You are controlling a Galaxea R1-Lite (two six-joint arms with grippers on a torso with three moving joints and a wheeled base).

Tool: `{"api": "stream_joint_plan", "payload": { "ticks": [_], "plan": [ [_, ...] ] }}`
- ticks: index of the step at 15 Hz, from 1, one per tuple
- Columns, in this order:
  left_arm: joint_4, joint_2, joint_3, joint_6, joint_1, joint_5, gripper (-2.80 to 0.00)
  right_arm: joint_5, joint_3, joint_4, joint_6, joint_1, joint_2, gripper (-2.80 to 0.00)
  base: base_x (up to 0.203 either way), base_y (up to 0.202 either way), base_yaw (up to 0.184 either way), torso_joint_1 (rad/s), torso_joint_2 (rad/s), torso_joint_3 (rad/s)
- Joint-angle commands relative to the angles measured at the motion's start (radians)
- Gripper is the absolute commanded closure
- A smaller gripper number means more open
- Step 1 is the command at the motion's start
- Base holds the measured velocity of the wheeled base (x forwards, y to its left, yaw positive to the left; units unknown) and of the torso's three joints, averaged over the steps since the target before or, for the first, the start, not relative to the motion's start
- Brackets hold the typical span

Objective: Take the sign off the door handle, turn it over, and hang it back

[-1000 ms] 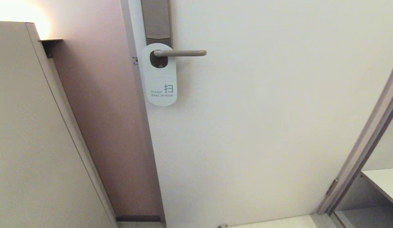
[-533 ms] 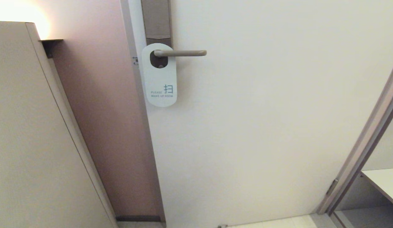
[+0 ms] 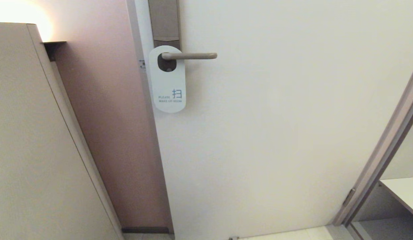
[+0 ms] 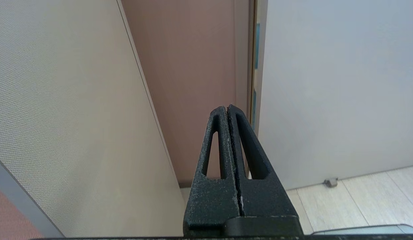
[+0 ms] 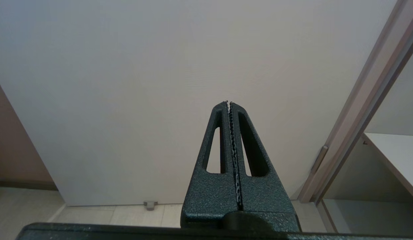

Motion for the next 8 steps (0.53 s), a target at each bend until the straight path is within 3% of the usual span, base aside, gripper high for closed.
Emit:
{"api": "stream_joint_plan", "payload": {
  "ticks": [1, 8],
  "plan": [
    [0.0, -0.017, 0.0, 0.0, 0.001, 0.0, 0.0, 0.001, 0.0, 0.0, 0.0, 0.0, 0.0, 0.0, 0.0, 0.0, 0.0, 0.0, 0.0, 0.0],
    [0.0, -0.027, 0.0, 0.0, 0.001, 0.0, 0.0, 0.001, 0.0, 0.0, 0.0, 0.0, 0.0, 0.0, 0.0, 0.0, 0.0, 0.0, 0.0, 0.0]
  ]
}}
